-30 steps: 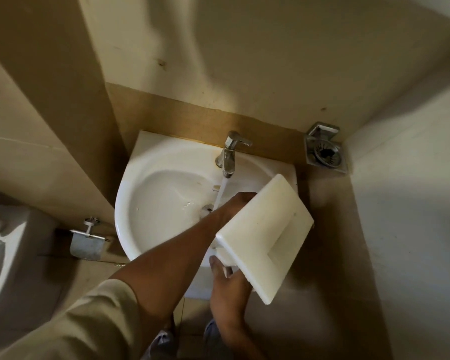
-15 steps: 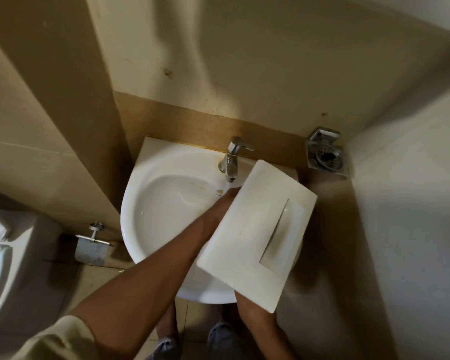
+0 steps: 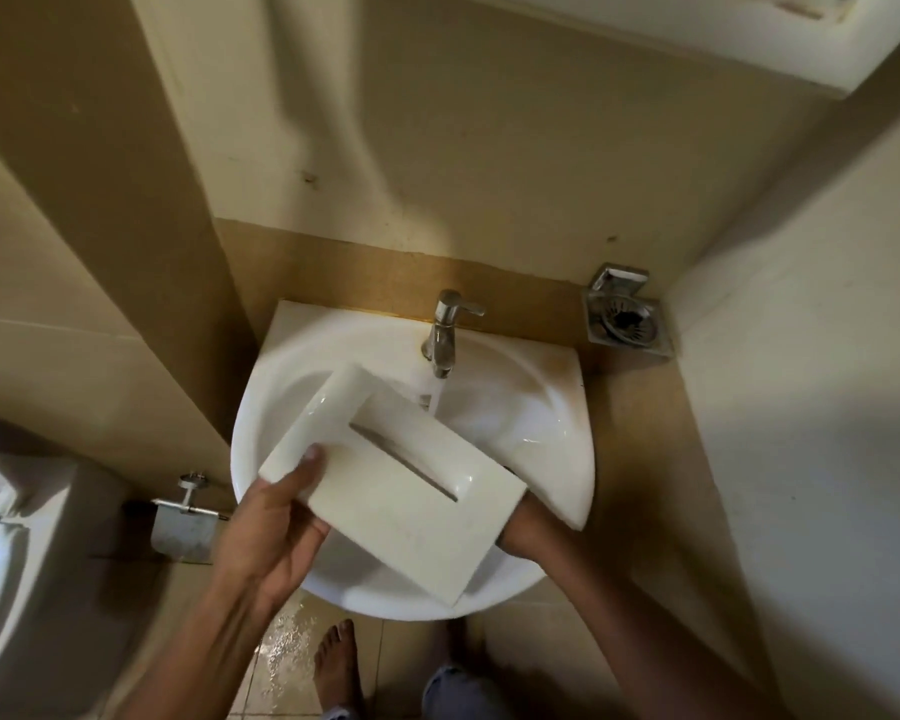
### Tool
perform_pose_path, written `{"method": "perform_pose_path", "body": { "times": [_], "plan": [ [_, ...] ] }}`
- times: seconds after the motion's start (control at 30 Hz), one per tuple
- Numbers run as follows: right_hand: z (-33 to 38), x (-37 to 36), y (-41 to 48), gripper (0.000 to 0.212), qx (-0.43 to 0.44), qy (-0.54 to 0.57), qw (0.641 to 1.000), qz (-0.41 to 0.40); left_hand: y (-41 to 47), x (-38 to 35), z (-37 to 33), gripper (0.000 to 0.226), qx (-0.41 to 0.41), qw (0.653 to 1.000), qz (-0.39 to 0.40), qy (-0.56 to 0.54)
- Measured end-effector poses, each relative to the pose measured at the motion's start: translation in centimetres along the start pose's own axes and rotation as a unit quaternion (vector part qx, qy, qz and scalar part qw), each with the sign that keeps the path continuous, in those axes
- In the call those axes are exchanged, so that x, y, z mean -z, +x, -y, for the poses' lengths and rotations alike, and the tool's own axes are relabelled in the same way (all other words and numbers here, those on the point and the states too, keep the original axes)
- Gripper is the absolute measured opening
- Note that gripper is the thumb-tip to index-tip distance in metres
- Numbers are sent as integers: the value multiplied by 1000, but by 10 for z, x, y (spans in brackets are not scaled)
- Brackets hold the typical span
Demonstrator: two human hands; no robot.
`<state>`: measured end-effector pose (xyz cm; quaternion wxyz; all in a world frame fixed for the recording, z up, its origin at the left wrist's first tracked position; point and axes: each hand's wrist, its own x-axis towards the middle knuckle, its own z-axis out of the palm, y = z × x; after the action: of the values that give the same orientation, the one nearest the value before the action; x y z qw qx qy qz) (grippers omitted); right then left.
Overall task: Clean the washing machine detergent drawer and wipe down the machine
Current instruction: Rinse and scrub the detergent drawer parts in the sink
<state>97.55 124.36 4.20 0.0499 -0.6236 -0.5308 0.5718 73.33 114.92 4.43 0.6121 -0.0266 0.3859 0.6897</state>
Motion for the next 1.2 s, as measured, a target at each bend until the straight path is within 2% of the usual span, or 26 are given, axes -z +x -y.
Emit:
{"method": "perform_pose_path", "body": {
  "times": [0.03, 0.07, 0.13, 0.2, 0.23, 0.3, 0.4, 0.47, 0.53, 0.6, 0.67, 0.7, 0.77, 0.83, 0.9, 0.97, 1.0, 1.07, 1.13, 1.2],
  "plan": [
    [9, -6, 0, 20, -31, 153, 988, 13, -5, 3, 3, 56, 8, 999, -16, -29],
    [10, -9, 8, 27, 7, 197, 980, -9, -6, 11, 10, 55, 5, 998, -16, -56],
    [13, -8, 15, 32, 11, 234, 972, -9, -8, 17, 24, 46, 6, 998, -14, -68],
    [10, -3, 19, 26, 18, 264, 964, -29, -7, 20, 38, 37, 10, 998, -26, -62],
    [8, 0, 21, 21, 5, 300, 953, -37, -8, 18, 43, 34, 12, 998, -34, -54],
    [4, 8, 29, 23, -18, 364, 931, -28, -11, 21, 52, 35, 27, 997, -61, -32],
    [15, 23, 39, 29, -38, 355, 934, -15, -13, 24, 54, 53, 41, 995, -79, 36],
    [26, 32, 47, 21, -54, 327, 943, -1, -17, 22, 49, 55, 18, 986, -105, 128],
    [38, 36, 54, 11, -63, 273, 960, 13, -24, 18, 43, 45, -20, 956, -131, 263],
    [50, 36, 59, 6, -41, 150, 988, -1, -29, 12, 37, 40, -62, 894, -148, 418],
    [63, 33, 62, 8, -9, 88, 995, -37, -29, 2, 30, 50, -87, 828, -163, 530],
    [69, 30, 63, 10, -5, 107, 993, -44, -27, -6, 27, 51, -106, 812, -159, 551],
    [80, 19, 66, 14, -54, 253, 966, -23, -22, -30, 23, 48, -162, 799, -153, 558],
    [86, 7, 69, 22, -121, 383, 916, 7, -15, -61, 23, 54, -209, 801, -158, 538],
    [88, -6, 74, 26, -148, 454, 879, 11, 1, -95, 25, 51, -227, 803, -152, 530],
    [88, -13, 79, 29, -157, 513, 844, 6, 23, -125, 31, 40, -190, 799, -142, 552],
    [86, -15, 82, 34, -158, 548, 821, 7, 37, -137, 37, 34, -155, 809, -138, 550],
    [78, -19, 85, 36, -137, 594, 793, 16, 60, -153, 50, 24, -75, 852, -144, 498],
    [75, -21, 90, 34, -113, 630, 768, 28, 79, -157, 61, 29, 2, 911, -165, 377],
    [77, -21, 94, 35, -109, 658, 743, 47, 93, -150, 72, 39, 28, 944, -193, 265]
  ]
}}
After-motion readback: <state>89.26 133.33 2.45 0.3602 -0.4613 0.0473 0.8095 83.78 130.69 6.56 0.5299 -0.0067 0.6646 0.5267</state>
